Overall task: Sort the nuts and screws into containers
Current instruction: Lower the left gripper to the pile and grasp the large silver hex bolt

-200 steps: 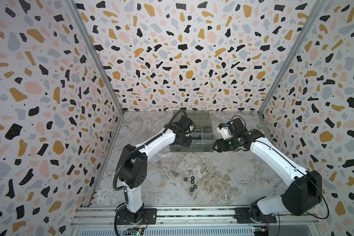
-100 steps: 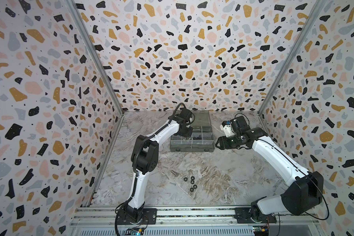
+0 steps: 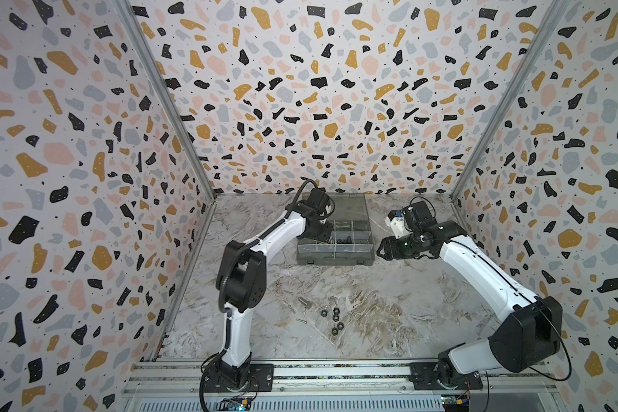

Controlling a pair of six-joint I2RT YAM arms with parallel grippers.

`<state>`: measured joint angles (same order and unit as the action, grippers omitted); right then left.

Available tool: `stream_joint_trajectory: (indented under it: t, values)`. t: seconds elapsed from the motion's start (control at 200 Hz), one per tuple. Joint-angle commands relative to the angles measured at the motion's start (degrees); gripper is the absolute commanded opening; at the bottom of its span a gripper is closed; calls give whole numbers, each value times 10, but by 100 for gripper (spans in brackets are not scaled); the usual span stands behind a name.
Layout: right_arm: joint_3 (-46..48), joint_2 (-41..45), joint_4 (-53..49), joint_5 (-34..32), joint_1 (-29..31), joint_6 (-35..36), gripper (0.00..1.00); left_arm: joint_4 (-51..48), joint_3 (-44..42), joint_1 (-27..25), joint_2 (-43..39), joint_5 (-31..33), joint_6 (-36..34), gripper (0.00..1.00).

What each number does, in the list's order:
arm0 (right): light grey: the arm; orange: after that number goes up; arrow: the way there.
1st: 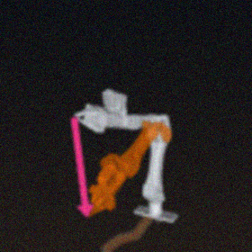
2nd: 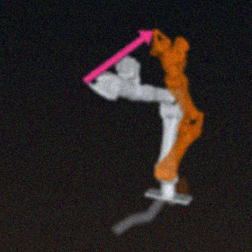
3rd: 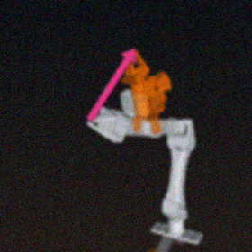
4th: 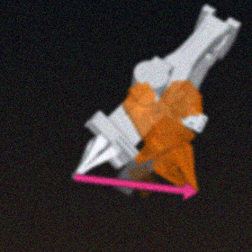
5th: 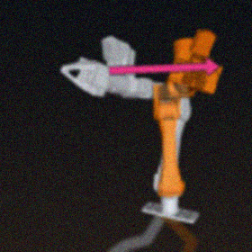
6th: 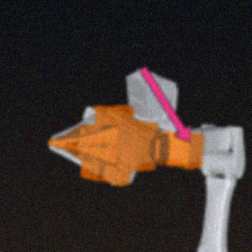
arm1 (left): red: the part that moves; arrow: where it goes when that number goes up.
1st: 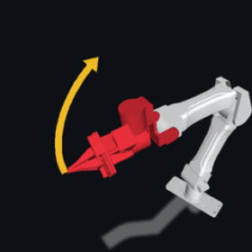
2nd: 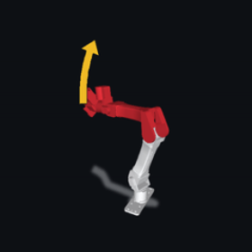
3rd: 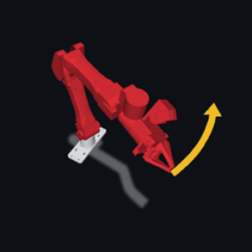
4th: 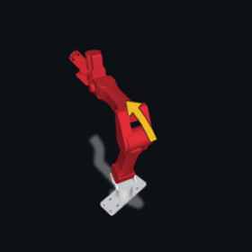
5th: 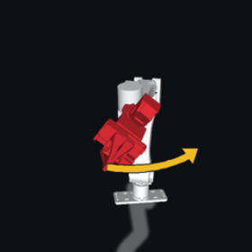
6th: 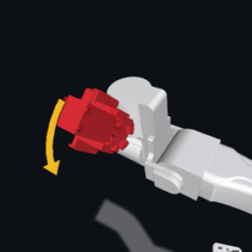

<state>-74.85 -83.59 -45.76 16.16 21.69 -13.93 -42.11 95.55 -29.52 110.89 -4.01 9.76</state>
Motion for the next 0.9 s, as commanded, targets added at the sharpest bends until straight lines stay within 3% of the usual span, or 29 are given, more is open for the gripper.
stream_joint_trajectory:
  t: [0.0,0.1,0.245,0.375,0.616,0.896]
  values:
    - [-22,-13,3,28,2,10,60,-5,-106,3,-101,4,-11,54]
    - [-23,-29,12,37,16,13,60,-9,-224,3,-179,12,-12,55]
    - [-31,-55,19,46,49,14,60,20,-364,1,-273,-31,27,55]
    - [-48,-76,20,48,72,14,60,58,-448,-9,-328,-46,61,65]
    - [-70,-87,9,42,78,16,61,100,-494,-46,-334,-42,60,72]
    - [-61,-65,-3,25,78,17,61,137,-503,-58,-290,-45,56,73]
